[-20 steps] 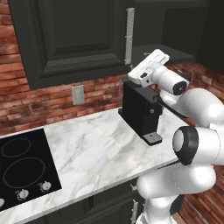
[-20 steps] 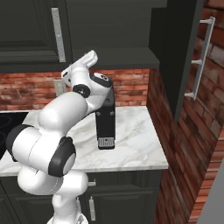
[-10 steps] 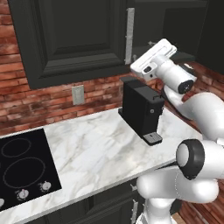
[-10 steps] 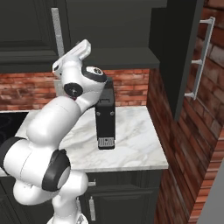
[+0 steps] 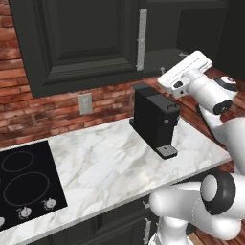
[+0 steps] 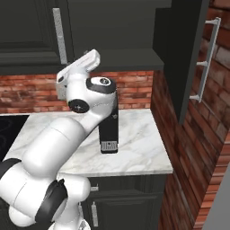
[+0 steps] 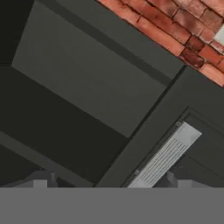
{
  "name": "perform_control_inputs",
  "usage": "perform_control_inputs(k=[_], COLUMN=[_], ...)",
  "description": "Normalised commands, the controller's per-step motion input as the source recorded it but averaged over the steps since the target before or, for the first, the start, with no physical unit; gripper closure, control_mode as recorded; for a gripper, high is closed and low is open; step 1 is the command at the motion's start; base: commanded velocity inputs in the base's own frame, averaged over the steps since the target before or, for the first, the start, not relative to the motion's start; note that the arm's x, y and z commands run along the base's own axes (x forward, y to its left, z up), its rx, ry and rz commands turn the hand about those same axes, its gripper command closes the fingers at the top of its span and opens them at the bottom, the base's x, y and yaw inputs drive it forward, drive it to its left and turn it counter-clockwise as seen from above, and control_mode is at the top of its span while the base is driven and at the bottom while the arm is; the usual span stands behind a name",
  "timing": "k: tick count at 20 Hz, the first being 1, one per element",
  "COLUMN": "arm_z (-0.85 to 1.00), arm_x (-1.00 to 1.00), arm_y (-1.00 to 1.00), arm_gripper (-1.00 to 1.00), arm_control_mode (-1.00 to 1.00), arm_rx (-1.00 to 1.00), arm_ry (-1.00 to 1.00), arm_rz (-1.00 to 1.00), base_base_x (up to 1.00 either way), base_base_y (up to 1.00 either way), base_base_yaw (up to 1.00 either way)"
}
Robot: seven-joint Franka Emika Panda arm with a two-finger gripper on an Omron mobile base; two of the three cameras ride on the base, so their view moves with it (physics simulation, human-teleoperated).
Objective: Pick the avocado and bread from the counter and place them on the plate. Then pick the jam from the cabinet and place it next to the plate. Lastly close the cabinet door.
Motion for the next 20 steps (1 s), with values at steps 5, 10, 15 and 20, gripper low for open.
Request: perform_control_inputs(k=[5,10,15,20], arm_z=[0.27,0.43,0.43,0.38], arm_x=[-0.68,-0.75,-0.76,-0.82], arm_y=[-0.44,-0.17,-0.09,-0.1], arm_gripper=[-1.0,-1.0,-1.0,-1.0], arm_control_mode=[-1.0,-1.0,-1.0,-1.0], arm_rx=[0.09,0.08,0.07,0.06], arm_ry=[0.27,0.46,0.48,0.38], arm_rz=[-0.11,-0.17,-0.19,-0.14], base_base_x=[0.0,0.0,0.0,0.0], base_base_y=[0.0,0.0,0.0,0.0], base_base_yaw=[0.0,0.0,0.0,0.0])
